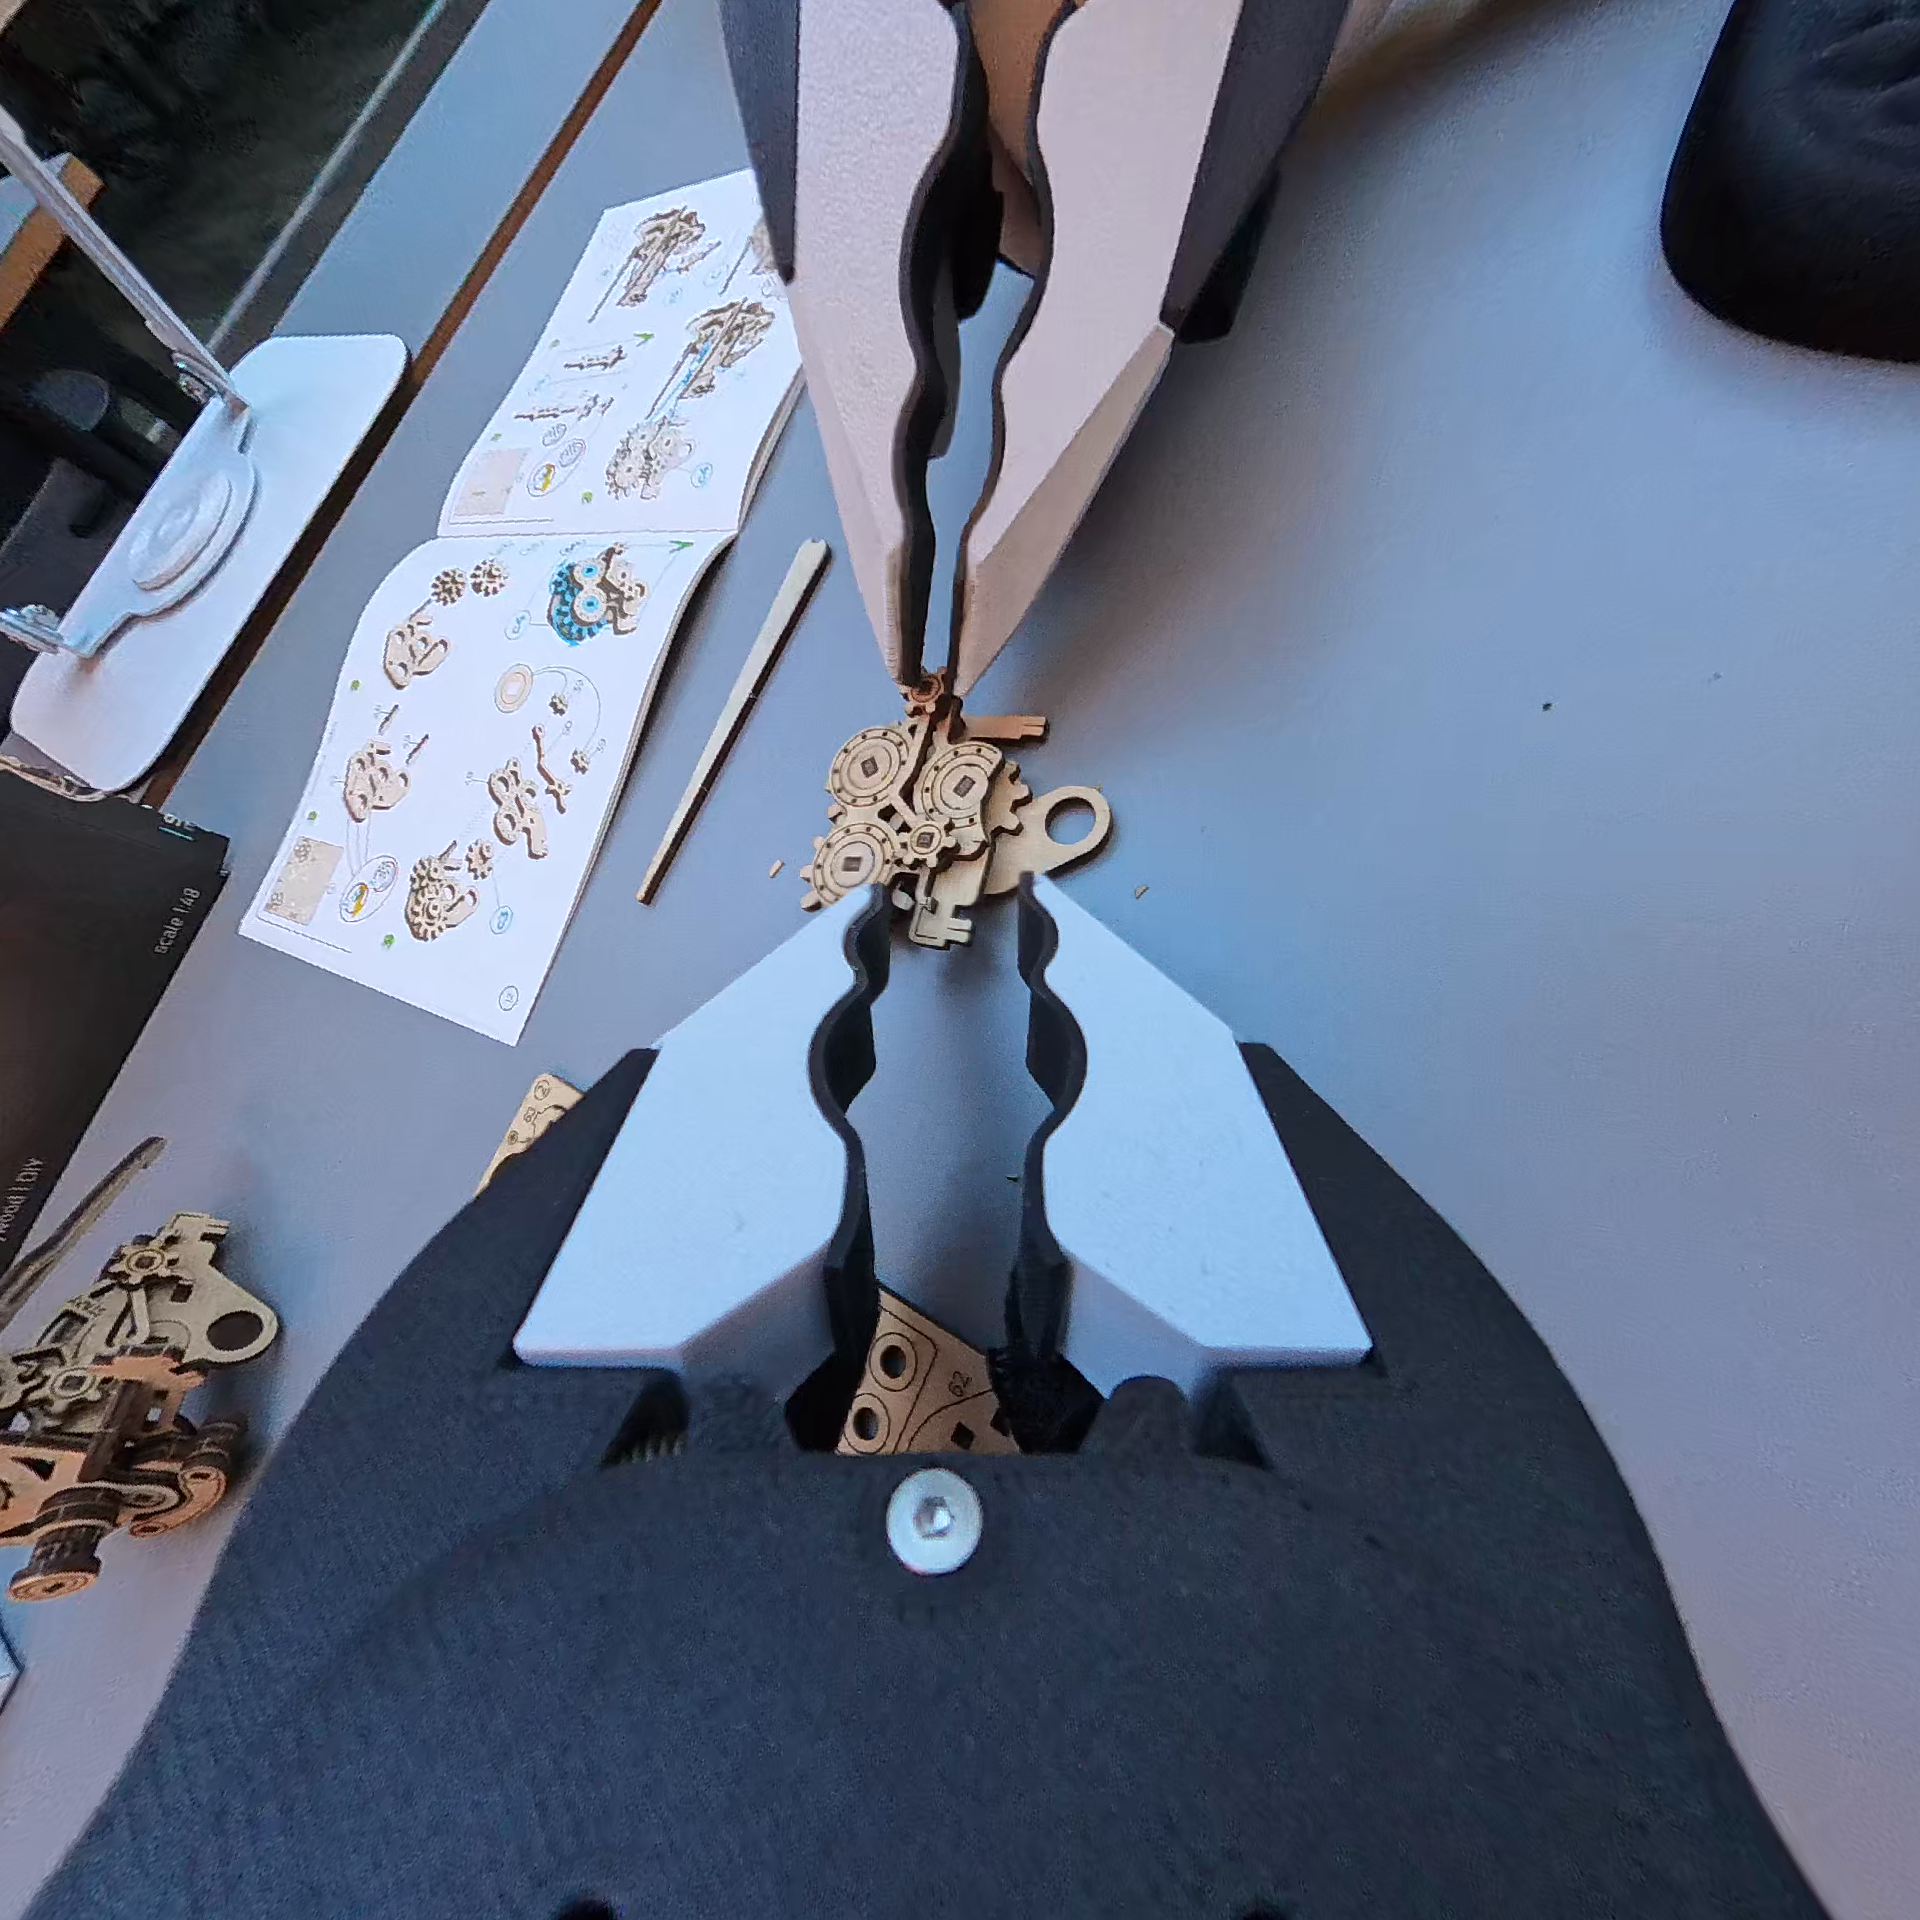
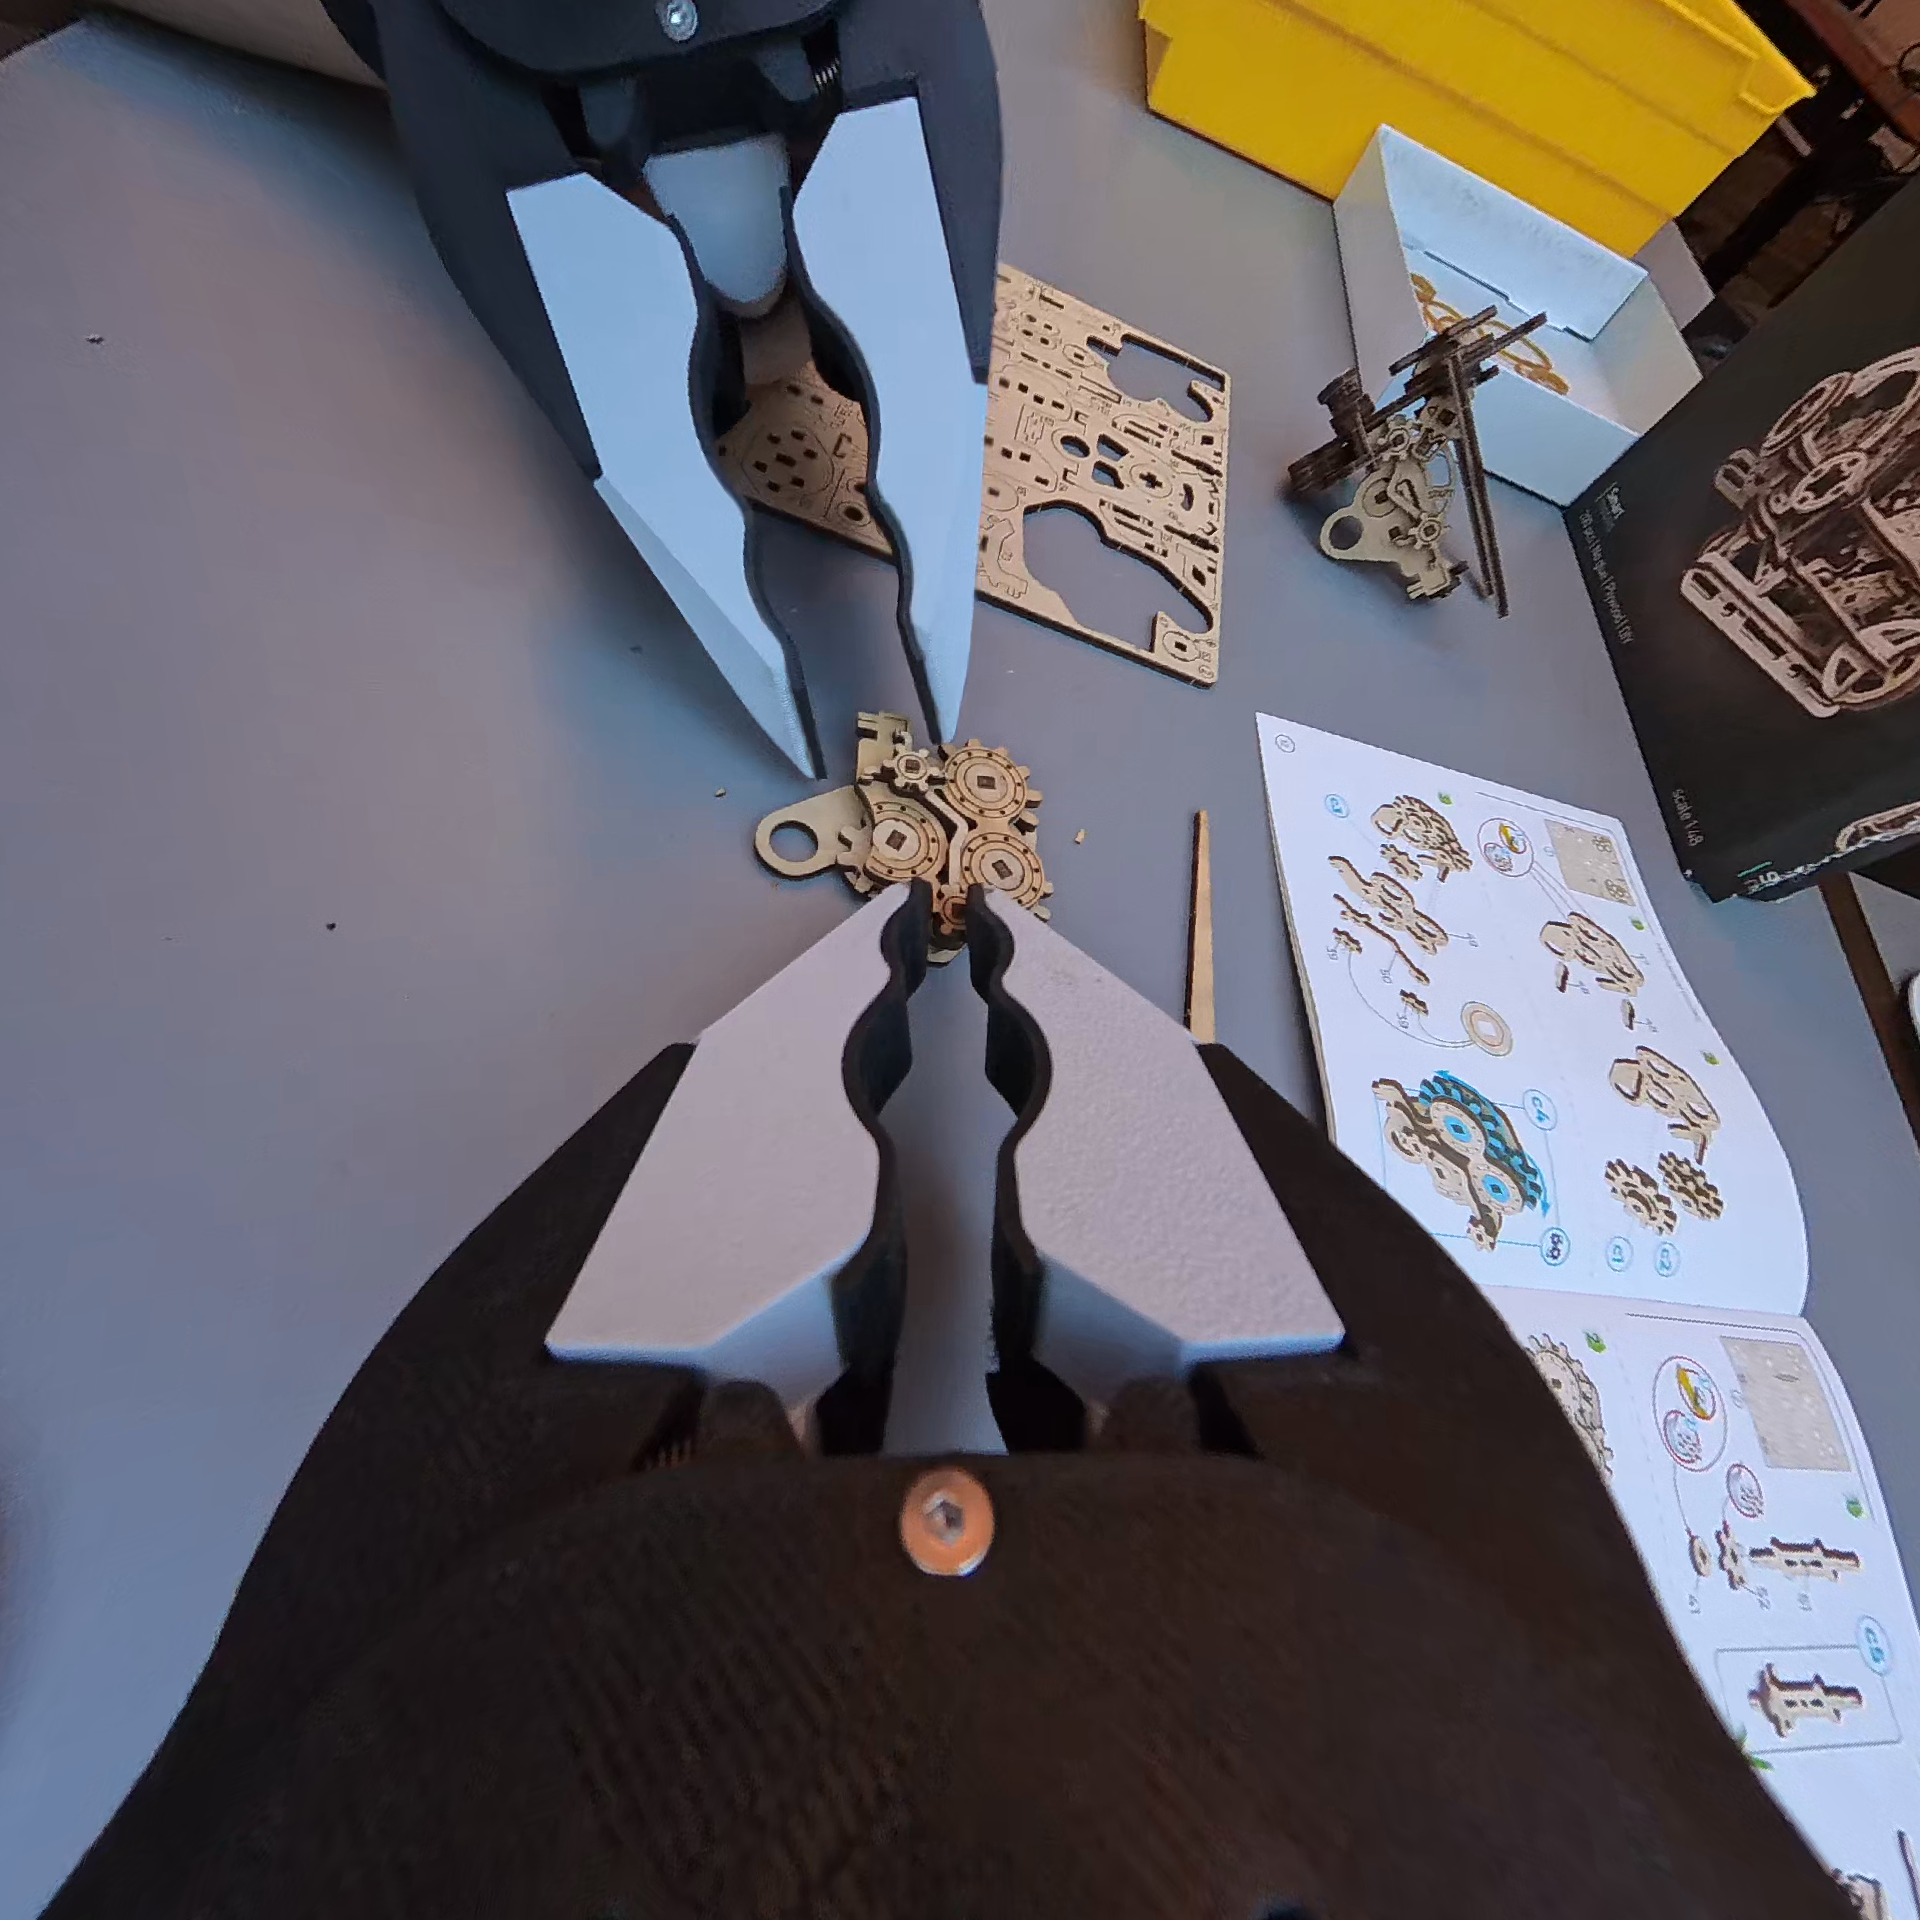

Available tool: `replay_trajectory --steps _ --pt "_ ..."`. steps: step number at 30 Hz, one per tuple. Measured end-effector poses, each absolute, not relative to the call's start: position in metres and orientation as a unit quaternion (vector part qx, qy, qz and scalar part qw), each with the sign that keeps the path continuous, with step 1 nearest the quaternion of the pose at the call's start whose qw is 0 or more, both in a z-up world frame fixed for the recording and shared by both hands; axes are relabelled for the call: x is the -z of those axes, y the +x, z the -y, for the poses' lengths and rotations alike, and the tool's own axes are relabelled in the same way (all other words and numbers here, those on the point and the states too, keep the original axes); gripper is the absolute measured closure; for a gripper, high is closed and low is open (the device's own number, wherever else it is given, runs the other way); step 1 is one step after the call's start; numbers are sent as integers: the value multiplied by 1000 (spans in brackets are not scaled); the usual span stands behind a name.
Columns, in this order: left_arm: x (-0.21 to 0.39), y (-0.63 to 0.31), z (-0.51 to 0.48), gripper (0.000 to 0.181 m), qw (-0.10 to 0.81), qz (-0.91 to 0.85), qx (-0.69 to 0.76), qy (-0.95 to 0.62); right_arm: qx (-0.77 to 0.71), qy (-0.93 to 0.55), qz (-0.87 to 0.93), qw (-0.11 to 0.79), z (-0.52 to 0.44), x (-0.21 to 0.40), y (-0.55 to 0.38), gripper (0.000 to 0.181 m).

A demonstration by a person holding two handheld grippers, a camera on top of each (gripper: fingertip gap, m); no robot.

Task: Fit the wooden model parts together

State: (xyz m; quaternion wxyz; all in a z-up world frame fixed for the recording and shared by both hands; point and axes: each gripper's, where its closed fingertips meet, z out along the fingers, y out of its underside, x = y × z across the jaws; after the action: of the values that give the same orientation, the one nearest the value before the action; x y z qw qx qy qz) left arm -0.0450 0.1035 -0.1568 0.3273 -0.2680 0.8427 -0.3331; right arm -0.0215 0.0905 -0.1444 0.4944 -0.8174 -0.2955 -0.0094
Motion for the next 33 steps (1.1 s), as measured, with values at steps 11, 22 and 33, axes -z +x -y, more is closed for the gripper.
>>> replay_trajectory --steps 11,22,33 --pt "160 -45 -103 163 335 -848 319 -259 -10 -816 285 503 -90 140 -21 173" --pt "160 -45 -102 167 335 -849 316 -257 -10 -830 274 485 -92 146 -19 177" --pt "160 -45 -103 168 337 -849 314 -260 -7 -839 258 478 -93 149 -18 176"
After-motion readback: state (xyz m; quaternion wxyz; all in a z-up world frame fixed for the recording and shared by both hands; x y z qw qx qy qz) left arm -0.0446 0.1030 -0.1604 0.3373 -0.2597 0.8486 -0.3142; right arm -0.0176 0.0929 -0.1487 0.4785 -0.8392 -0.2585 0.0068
